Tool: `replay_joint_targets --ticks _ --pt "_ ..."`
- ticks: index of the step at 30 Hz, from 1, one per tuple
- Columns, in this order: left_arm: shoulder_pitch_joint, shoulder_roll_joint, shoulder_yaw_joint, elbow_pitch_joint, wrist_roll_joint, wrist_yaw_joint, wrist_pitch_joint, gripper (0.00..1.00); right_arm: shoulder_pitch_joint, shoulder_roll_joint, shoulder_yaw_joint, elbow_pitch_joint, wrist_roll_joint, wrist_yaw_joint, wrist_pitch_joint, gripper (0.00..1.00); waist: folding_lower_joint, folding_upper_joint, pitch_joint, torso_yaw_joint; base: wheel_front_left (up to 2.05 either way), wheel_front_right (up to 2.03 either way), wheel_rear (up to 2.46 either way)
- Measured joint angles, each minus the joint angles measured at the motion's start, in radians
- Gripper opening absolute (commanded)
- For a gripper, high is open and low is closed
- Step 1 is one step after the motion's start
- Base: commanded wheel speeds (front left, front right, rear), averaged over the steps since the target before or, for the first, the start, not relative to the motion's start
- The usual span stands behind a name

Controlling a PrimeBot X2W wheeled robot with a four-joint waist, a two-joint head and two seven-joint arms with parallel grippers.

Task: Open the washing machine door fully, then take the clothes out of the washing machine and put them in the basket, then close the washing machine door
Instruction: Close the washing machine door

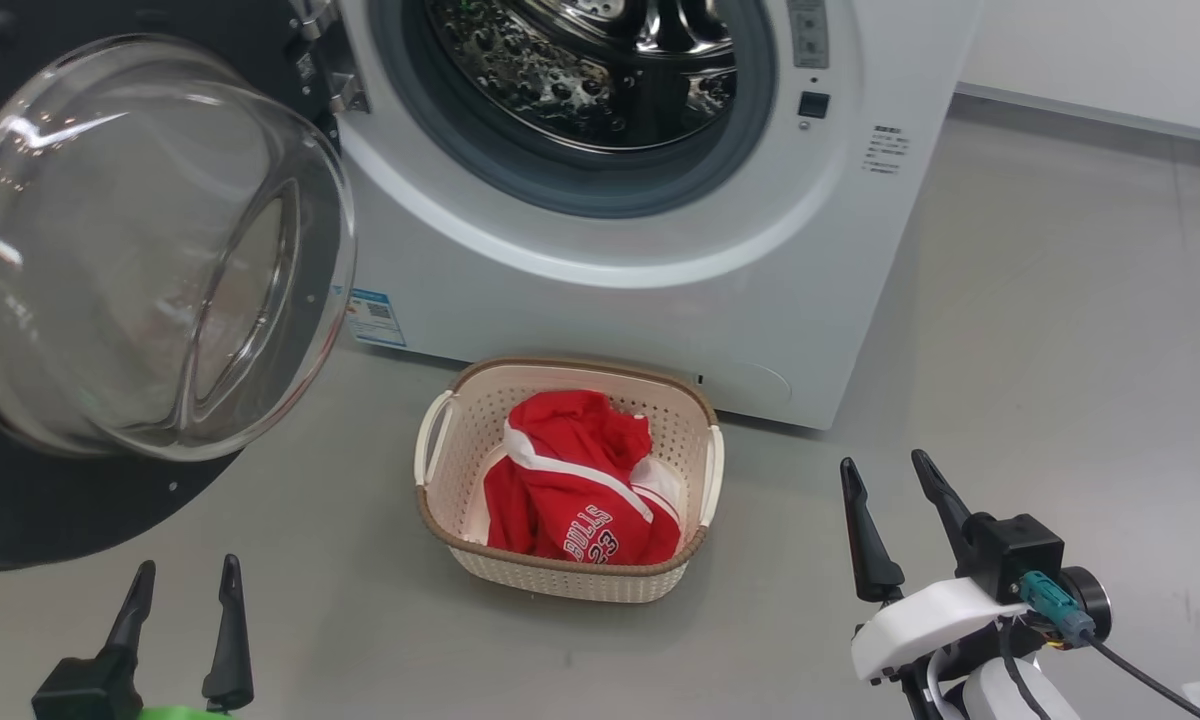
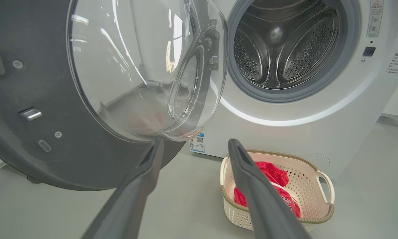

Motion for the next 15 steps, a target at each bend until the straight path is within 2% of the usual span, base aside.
replay_joint_targets --ticks 10,15 --pt "-0.005 -0.002 -0.002 0.030 -0.008 0.000 0.000 1.00 -0.024 -0.001 0.015 0.008 0.000 0.001 0.000 1.00 0.0000 0.0000 0.013 0.132 0.00 0.00 0.00" --pt "-0.006 -0.004 0.039 0.029 -0.033 0.013 0.000 1.00 -0.058 -0.001 0.072 0.025 0.000 0.016 0.000 1.00 0.0000 0.0000 0.022 0.187 0.00 0.00 0.00"
